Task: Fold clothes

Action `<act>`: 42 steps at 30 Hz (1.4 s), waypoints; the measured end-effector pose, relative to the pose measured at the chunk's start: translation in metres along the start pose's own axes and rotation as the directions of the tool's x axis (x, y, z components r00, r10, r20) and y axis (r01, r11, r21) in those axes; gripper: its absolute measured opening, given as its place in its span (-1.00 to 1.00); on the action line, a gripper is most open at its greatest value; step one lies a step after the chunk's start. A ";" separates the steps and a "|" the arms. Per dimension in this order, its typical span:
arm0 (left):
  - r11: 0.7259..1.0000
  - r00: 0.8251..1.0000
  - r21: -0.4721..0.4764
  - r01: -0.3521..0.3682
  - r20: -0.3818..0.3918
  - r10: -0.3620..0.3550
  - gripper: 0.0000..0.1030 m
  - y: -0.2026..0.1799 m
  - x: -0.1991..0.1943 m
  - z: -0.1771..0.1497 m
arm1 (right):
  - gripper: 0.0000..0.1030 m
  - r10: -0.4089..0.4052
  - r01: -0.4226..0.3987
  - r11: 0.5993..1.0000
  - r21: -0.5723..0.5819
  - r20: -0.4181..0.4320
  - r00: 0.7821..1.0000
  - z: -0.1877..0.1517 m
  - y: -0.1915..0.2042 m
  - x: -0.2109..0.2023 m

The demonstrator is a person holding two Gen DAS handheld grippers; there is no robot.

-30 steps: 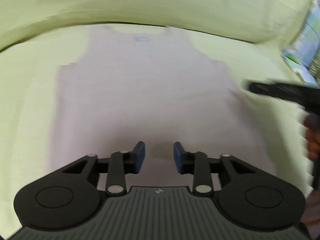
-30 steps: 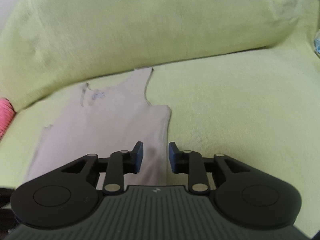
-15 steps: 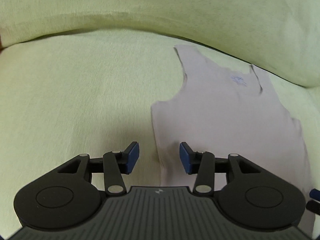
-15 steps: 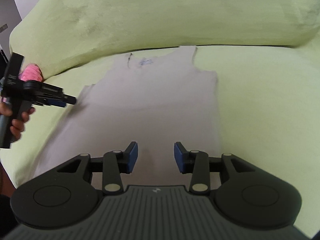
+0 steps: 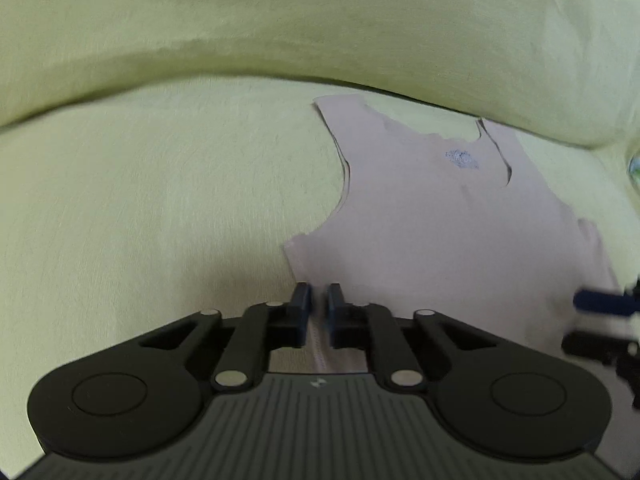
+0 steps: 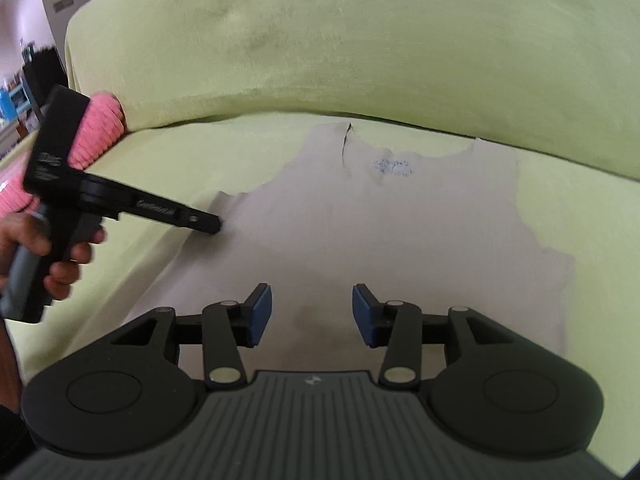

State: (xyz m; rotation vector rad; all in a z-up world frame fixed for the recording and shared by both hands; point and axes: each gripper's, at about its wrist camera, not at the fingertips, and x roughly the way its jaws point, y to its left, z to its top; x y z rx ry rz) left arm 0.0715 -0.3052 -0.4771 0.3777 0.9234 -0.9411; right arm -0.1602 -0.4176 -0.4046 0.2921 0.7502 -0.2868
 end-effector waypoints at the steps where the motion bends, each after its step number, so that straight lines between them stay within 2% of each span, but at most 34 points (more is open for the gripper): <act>1: 1.000 1.000 0.012 -0.012 0.002 0.012 -0.89 0.000 0.002 0.001 | -0.22 -0.010 0.010 1.000 -0.007 -0.002 1.000 0.001 -0.002 0.002; 5: 0.997 0.997 0.005 -0.071 0.013 0.071 -0.83 0.004 0.009 0.008 | -0.21 -0.067 0.067 0.998 -0.004 -0.027 0.997 0.002 -0.014 0.017; 7: 0.996 0.996 -0.008 -0.088 0.010 0.088 -0.65 0.009 0.012 0.012 | -0.22 -0.099 0.101 0.994 0.030 -0.050 0.994 -0.002 -0.025 0.024; 9: 0.994 0.994 -0.005 -0.110 0.005 0.110 -0.58 0.011 0.012 0.015 | -0.22 -0.105 0.106 0.994 0.034 -0.042 0.994 -0.005 -0.030 0.020; 10: 0.991 0.991 0.002 -0.136 0.008 0.136 -0.72 0.012 0.010 0.016 | -0.22 -0.111 0.113 0.993 0.034 -0.044 0.993 -0.006 -0.032 0.017; 13: 0.983 0.983 -0.004 -0.182 0.009 0.182 -0.76 0.018 -0.001 0.018 | -0.22 -0.128 0.130 0.991 0.041 -0.039 0.991 -0.005 -0.035 0.012; 16: 0.993 0.993 -0.031 -0.112 0.031 0.113 -0.76 0.010 -0.018 0.018 | -0.22 -0.127 0.127 0.991 0.052 -0.007 0.992 -0.002 -0.036 0.010; 17: 0.995 0.995 -0.024 -0.093 0.036 0.093 -0.76 0.005 -0.020 0.018 | -0.22 -0.126 0.125 0.991 0.056 0.003 0.992 -0.001 -0.036 0.012; 19: 1.000 0.998 0.028 -0.010 0.054 0.009 -0.74 -0.021 -0.024 0.015 | -0.28 -0.124 0.123 0.992 0.036 0.011 0.992 0.001 -0.033 0.020; 21: 0.998 0.999 0.056 0.022 0.040 -0.024 -0.74 -0.037 -0.017 0.012 | -0.55 -0.128 0.128 0.992 0.009 0.004 0.992 0.002 -0.031 0.030; 22: 0.997 0.999 0.073 0.033 0.022 -0.035 -0.74 -0.045 -0.009 0.010 | -0.81 -0.132 0.132 0.991 0.002 -0.002 0.991 0.003 -0.031 0.035; 23: 0.997 0.999 0.071 0.029 0.020 -0.031 -0.74 -0.044 -0.004 0.008 | -0.89 -0.143 0.143 0.990 0.003 -0.001 0.990 0.003 -0.035 0.037; 25: 0.998 1.000 0.060 0.013 0.021 -0.014 -0.53 -0.036 0.004 0.003 | -0.97 -0.179 0.179 0.984 0.008 0.004 0.984 0.002 -0.047 0.038; 26: 0.999 1.000 0.048 0.005 0.020 -0.006 -0.54 -0.032 0.004 0.003 | -1.00 -0.212 0.212 0.977 0.014 0.004 0.977 0.001 -0.054 0.037; 27: 0.999 0.999 0.016 -0.032 0.011 0.032 -0.59 -0.021 0.004 0.006 | -1.00 -0.237 0.237 0.971 0.023 0.001 0.971 0.000 -0.062 0.035; 28: 0.998 0.998 -0.013 -0.063 0.003 0.063 -0.80 -0.010 0.004 0.010 | -1.00 -0.247 0.247 0.969 0.032 -0.003 0.969 -0.001 -0.069 0.033; 31: 0.997 0.998 -0.062 -0.035 0.042 0.038 -0.80 0.001 -0.009 0.026 | -0.99 -0.311 0.310 0.948 0.074 -0.008 0.950 0.005 -0.096 0.023; 34: 1.000 0.996 -0.010 0.011 0.089 -0.010 -0.80 -0.022 -0.009 0.045 | -0.95 -0.277 0.271 0.956 0.113 0.037 0.960 0.014 -0.101 0.019; 37: 0.997 0.997 0.066 0.030 0.067 -0.034 -0.77 -0.055 0.011 0.055 | -0.95 -0.216 0.213 0.975 0.066 0.046 0.975 0.021 -0.083 0.037; 40: 0.996 0.999 0.085 0.014 0.034 -0.017 -0.71 -0.063 0.034 0.057 | -1.00 -0.181 0.180 0.982 0.049 0.015 0.983 0.021 -0.074 0.059; 41: 0.996 1.000 0.089 0.004 0.020 -0.006 -0.62 -0.064 0.043 0.057 | -1.00 -0.185 0.183 0.982 0.053 0.021 0.983 0.020 -0.078 0.064; 42: 0.996 0.999 0.088 -0.002 0.044 -0.002 -0.57 -0.060 0.048 0.059 | -1.00 -0.190 0.189 0.980 0.056 0.030 0.981 0.020 -0.082 0.065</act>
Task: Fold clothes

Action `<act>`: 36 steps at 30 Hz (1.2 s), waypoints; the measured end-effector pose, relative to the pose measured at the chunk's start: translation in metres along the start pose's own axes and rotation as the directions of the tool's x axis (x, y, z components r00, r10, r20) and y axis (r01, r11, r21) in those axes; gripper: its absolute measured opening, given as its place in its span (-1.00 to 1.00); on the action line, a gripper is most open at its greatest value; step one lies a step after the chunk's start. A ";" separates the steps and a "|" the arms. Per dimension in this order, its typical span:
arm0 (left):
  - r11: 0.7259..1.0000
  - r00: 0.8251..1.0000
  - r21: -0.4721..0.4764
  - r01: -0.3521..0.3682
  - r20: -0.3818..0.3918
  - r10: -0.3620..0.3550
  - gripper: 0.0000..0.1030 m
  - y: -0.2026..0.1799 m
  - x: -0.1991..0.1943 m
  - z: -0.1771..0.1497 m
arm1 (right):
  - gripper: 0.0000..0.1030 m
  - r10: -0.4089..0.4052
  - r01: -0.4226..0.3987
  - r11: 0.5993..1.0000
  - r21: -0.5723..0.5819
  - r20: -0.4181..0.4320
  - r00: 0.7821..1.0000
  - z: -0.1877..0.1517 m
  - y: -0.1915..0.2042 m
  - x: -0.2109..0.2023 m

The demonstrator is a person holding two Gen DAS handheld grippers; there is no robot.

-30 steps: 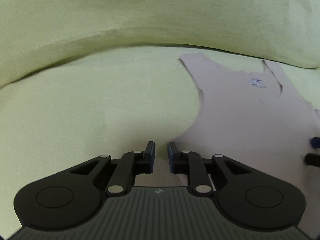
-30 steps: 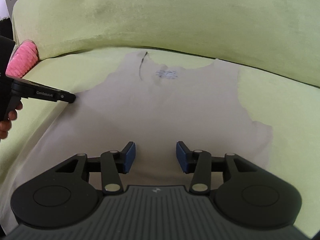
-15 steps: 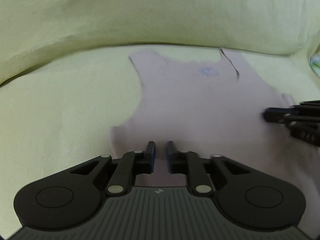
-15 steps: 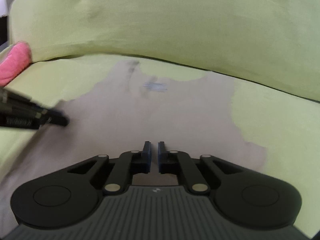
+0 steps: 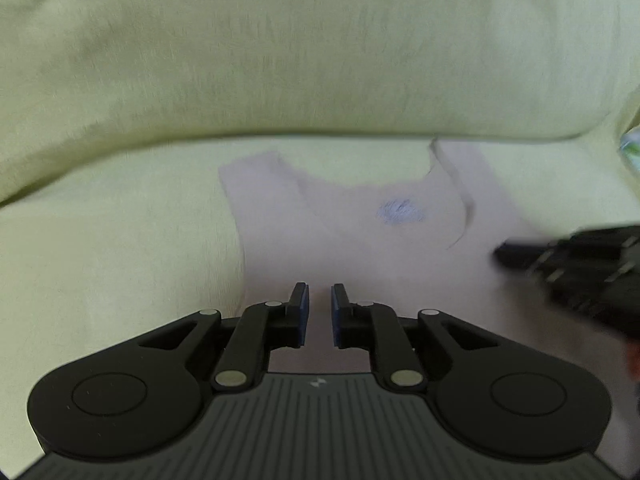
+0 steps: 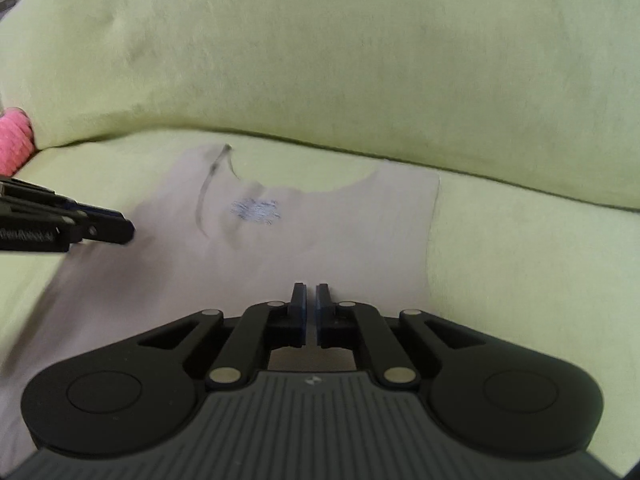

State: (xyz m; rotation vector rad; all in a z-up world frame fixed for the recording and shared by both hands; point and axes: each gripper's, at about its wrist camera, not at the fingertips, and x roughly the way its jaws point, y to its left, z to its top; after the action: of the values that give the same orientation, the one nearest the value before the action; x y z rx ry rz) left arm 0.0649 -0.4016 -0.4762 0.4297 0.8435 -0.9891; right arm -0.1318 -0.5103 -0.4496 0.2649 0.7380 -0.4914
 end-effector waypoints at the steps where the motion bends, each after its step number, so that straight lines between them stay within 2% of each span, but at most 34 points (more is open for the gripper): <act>1: 1.000 1.000 -0.018 -0.007 -0.001 0.007 -0.57 0.006 0.002 0.004 | -1.00 -0.025 0.025 1.000 0.012 0.001 1.000 0.002 -0.007 0.001; 3: 0.998 1.000 -0.062 -0.021 -0.005 0.021 -0.76 0.014 0.004 0.015 | -1.00 -0.090 0.090 0.995 0.046 0.000 0.996 0.008 -0.025 0.003; 4: 0.997 1.000 -0.072 -0.022 0.013 0.023 -0.76 0.017 0.001 0.022 | -1.00 -0.099 0.098 0.994 0.051 0.005 0.995 0.012 -0.029 0.002; 5: 0.998 0.999 -0.068 0.001 0.039 0.002 -0.76 0.016 -0.002 0.028 | -0.87 -0.105 0.104 0.993 0.051 0.016 0.994 0.015 -0.032 0.000; 6: 0.998 0.998 -0.061 0.021 0.054 -0.018 -0.75 0.014 -0.004 0.032 | -0.87 -0.110 0.109 0.993 0.051 0.027 0.994 0.019 -0.035 -0.002; 9: 0.999 0.998 0.003 0.045 0.041 -0.045 -0.75 -0.004 0.006 0.038 | -0.87 -0.001 -0.001 1.000 0.031 0.066 0.998 0.029 -0.024 -0.001; 11: 0.997 0.999 0.060 0.043 0.007 -0.043 -0.74 -0.017 0.023 0.035 | -0.88 0.045 -0.044 0.999 -0.019 0.044 0.998 0.030 -0.010 0.012; 13: 0.996 0.999 0.083 0.033 0.031 -0.036 -0.73 -0.021 0.030 0.030 | -0.88 0.077 -0.075 0.993 -0.091 0.008 0.997 0.029 0.005 0.031; 14: 0.996 0.999 0.086 0.030 0.042 -0.033 -0.69 -0.020 0.032 0.030 | -0.98 0.074 -0.073 0.991 -0.117 0.007 0.997 0.029 0.009 0.037; 15: 0.997 0.998 0.081 0.018 0.052 -0.022 -0.58 -0.017 0.036 0.033 | -0.98 0.057 -0.055 0.991 -0.121 0.016 0.998 0.032 0.009 0.041; 17: 0.998 0.998 0.057 -0.009 0.055 0.005 -0.57 -0.012 0.043 0.044 | -1.00 0.019 -0.017 0.996 -0.090 0.022 1.000 0.039 0.004 0.046; 18: 0.999 0.998 0.044 -0.022 0.056 0.019 -0.59 -0.009 0.046 0.049 | -1.00 -0.019 0.021 0.998 -0.061 0.026 0.999 0.044 -0.003 0.050; 20: 1.000 0.998 0.010 -0.029 0.050 0.028 -0.78 -0.003 0.047 0.059 | -1.00 -0.045 0.046 0.999 -0.019 0.024 0.999 0.052 -0.015 0.055; 21: 1.000 0.998 -0.002 -0.003 0.059 0.003 -0.80 -0.001 0.043 0.061 | -1.00 -0.045 0.045 0.999 -0.007 0.023 0.999 0.055 -0.019 0.055; 22: 0.999 0.997 -0.012 0.031 0.072 -0.030 -0.79 0.001 0.037 0.061 | -0.89 -0.024 0.024 1.000 -0.007 0.031 0.999 0.054 -0.018 0.050; 24: 0.996 0.992 0.009 0.090 0.091 -0.091 -0.78 -0.003 0.027 0.059 | -0.88 0.044 -0.043 0.999 -0.016 0.061 0.997 0.052 -0.013 0.035; 26: 0.993 0.990 0.060 0.098 0.095 -0.103 -0.75 -0.010 0.024 0.055 | -0.89 0.113 -0.110 0.992 -0.061 0.044 0.993 0.045 -0.003 0.031; 28: 0.995 0.997 0.096 0.028 0.069 -0.034 -0.66 -0.012 0.036 0.047 | -0.91 0.161 -0.158 0.982 -0.103 0.017 0.987 0.040 0.005 0.030; 29: 0.996 0.996 0.088 0.006 0.083 -0.014 -0.55 -0.005 0.040 0.044 | -0.90 0.147 -0.145 0.980 -0.134 0.005 0.989 0.037 0.009 0.032; 30: 0.998 0.996 0.064 -0.005 0.090 -0.001 -0.60 0.001 0.040 0.044 | -0.90 0.131 -0.129 0.980 -0.152 0.002 0.991 0.033 0.010 0.035; 31: 1.000 0.996 0.016 -0.013 0.087 0.012 -0.80 0.010 0.037 0.048 | -0.90 0.124 -0.122 0.983 -0.137 0.009 0.992 0.033 0.007 0.037; 33: 1.000 0.993 -0.023 -0.006 0.122 0.008 -0.80 0.026 0.023 0.051 | -0.90 0.003 -0.001 0.999 -0.053 0.030 1.000 0.040 -0.010 0.035; 34: 1.000 0.989 -0.015 -0.008 0.145 0.010 -0.78 0.031 0.015 0.051 | -0.85 0.006 -0.005 1.000 -0.029 0.042 0.999 0.041 -0.018 0.031; 36: 1.000 0.982 0.003 -0.029 0.187 0.028 -0.78 0.047 -0.001 0.050 | -0.81 0.065 -0.068 0.997 0.030 0.079 0.995 0.042 -0.035 0.018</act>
State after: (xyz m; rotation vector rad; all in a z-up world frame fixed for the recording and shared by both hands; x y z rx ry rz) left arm 0.1262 -0.4105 -0.4471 0.3461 0.6634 -0.9893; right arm -0.1144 -0.5633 -0.4343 0.2981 0.6441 -0.4484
